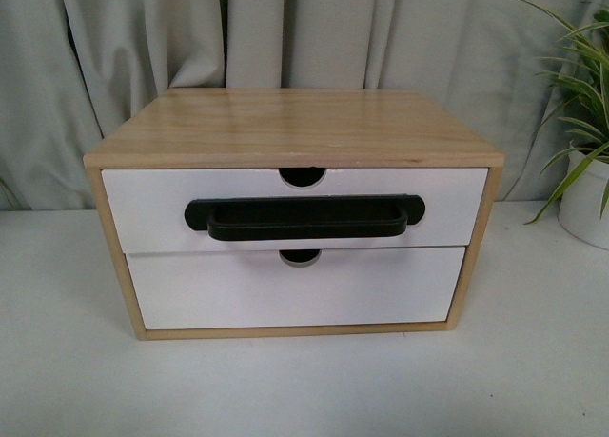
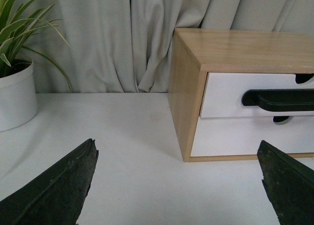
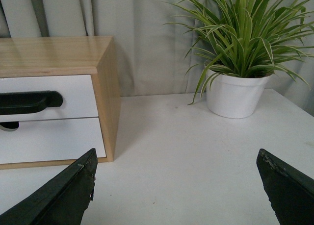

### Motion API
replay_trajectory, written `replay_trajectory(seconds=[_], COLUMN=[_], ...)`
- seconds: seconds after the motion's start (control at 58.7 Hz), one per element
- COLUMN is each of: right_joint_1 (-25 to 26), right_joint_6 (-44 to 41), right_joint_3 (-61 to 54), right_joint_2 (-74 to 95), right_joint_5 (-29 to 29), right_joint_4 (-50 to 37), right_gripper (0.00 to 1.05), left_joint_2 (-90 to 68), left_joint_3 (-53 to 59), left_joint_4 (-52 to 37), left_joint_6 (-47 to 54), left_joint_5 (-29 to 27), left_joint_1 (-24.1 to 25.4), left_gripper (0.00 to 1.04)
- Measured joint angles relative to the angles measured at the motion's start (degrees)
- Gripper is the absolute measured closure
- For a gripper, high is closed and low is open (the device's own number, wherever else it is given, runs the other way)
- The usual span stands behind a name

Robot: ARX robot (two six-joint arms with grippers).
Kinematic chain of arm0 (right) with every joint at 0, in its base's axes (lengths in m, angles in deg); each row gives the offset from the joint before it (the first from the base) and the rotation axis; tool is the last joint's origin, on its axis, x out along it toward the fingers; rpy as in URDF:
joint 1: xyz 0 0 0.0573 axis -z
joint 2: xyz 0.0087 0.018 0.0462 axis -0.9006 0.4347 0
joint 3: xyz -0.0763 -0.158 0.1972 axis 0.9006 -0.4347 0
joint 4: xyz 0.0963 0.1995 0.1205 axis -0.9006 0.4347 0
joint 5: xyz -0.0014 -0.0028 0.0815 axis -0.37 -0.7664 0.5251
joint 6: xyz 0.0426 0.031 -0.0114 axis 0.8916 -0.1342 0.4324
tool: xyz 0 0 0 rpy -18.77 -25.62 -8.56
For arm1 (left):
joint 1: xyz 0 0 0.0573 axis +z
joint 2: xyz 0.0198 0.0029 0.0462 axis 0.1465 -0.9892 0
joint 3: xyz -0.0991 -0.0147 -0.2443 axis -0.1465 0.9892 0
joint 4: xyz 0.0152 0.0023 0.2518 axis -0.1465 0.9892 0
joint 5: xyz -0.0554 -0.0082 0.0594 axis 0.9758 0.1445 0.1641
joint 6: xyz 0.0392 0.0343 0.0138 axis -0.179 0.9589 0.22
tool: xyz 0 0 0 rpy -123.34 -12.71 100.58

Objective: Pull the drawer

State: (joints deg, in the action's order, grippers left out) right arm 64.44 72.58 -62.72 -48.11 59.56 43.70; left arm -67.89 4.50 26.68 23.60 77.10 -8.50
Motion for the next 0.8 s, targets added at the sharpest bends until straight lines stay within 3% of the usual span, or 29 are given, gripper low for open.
replay_trajectory(seconds=[0.801], right_joint_1=[0.0], right_joint_6=[0.0], right_joint_3=[0.0], right_joint_2=[0.0], right_joint_5=[0.0], right_joint_4=[0.0], right_gripper=[0.09], left_joint_2=[0.0], left_joint_3=[0.0], left_joint_4=[0.0], left_joint_6=[0.0], left_joint_5=[0.0], left_joint_1=[0.0], left_gripper=[0.06])
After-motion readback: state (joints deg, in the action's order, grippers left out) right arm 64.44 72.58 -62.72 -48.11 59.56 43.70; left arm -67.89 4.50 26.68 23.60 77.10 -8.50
